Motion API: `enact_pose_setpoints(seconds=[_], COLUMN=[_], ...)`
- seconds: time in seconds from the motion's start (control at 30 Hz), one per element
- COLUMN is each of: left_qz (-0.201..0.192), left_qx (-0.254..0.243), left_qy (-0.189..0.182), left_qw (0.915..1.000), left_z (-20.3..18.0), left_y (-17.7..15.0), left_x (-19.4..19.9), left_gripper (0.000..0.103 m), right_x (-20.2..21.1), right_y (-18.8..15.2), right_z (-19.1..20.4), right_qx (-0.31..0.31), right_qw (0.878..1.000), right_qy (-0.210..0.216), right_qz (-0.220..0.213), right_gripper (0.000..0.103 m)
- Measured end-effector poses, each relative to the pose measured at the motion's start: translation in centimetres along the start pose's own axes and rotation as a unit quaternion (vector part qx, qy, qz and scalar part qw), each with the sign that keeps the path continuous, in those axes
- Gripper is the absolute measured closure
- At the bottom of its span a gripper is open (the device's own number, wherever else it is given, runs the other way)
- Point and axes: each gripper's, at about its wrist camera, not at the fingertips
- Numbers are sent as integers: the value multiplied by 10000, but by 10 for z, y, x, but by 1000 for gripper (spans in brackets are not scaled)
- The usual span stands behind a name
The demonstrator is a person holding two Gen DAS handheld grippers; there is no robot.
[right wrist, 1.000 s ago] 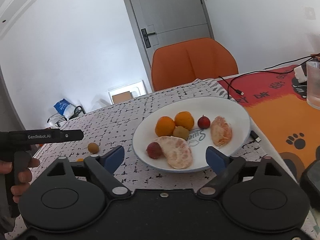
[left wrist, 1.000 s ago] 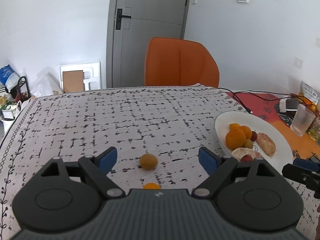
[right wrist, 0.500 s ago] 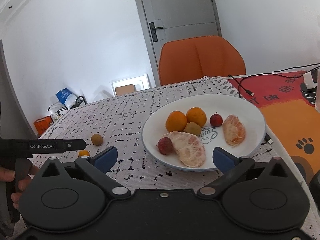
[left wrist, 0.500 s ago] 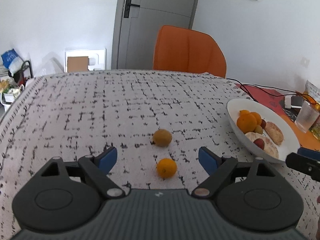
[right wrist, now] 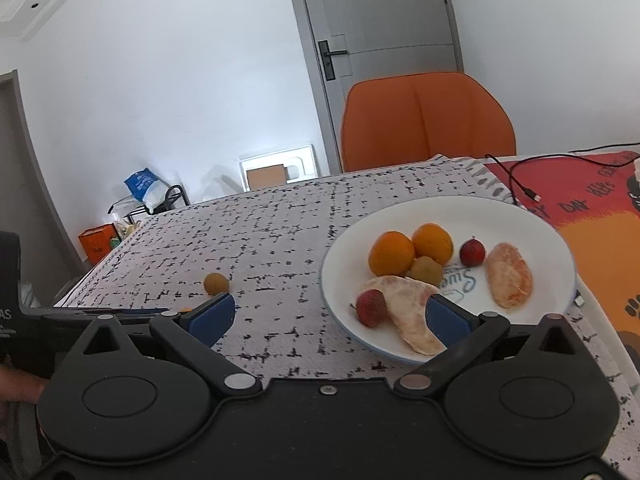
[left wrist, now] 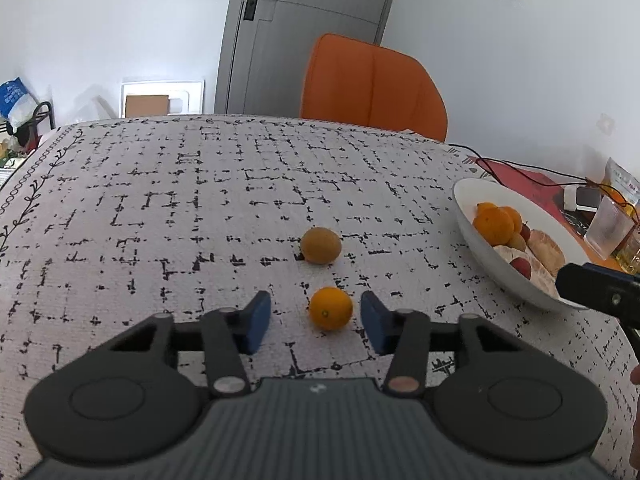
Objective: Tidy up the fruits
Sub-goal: 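Close the left gripper on the small orange while the right gripper closes on the kiwi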
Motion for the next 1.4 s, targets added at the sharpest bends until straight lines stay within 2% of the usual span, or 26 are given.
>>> enact_pose_setpoints(seconds=[0.07, 0.1, 0.33, 0.63, 0.9, 1.13, 1.2, 1.4], left_qz=[-9, 3, -52, -80, -235, -291, -309, -307], left_qx=[23, 43, 112, 366, 510, 675, 700, 762], left_qy=[-59, -71, 98, 326, 543, 764, 806, 903], left_qw=[10000, 10000, 9999, 9988, 9969, 9944, 9938, 9925], left_z=[3, 5, 22, 47, 63, 80, 85, 95], left_y=[0, -1, -3, -7, -5, -6, -6, -8], left_x=[0, 1, 10, 23, 36, 43, 44, 49], left_gripper=[78, 81, 81, 81, 81, 81, 81, 81], right_x=[-1, -2, -13, -34, -61, -79, -86, -106], right_y=[0, 1, 1, 3, 8, 7, 7, 10], right_z=[4, 5, 17, 50, 68, 84, 87, 97], right_qx=[27, 25, 53, 346, 490, 696, 658, 617], right_qw=[10000, 10000, 9998, 9976, 9947, 9917, 9905, 9905], right_qy=[43, 47, 181, 553, 693, 769, 828, 742], right_qz=[3, -24, 14, 221, 574, 765, 881, 977], right_gripper=[0, 0, 1, 7, 26, 34, 41, 44])
Point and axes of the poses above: each gripper's, at about its wrist camera, not at the fingertips, and x roughly against the way its jaws point, z to its left, y to its top, and after that the axes turned 7 degrees about -x, right-handed
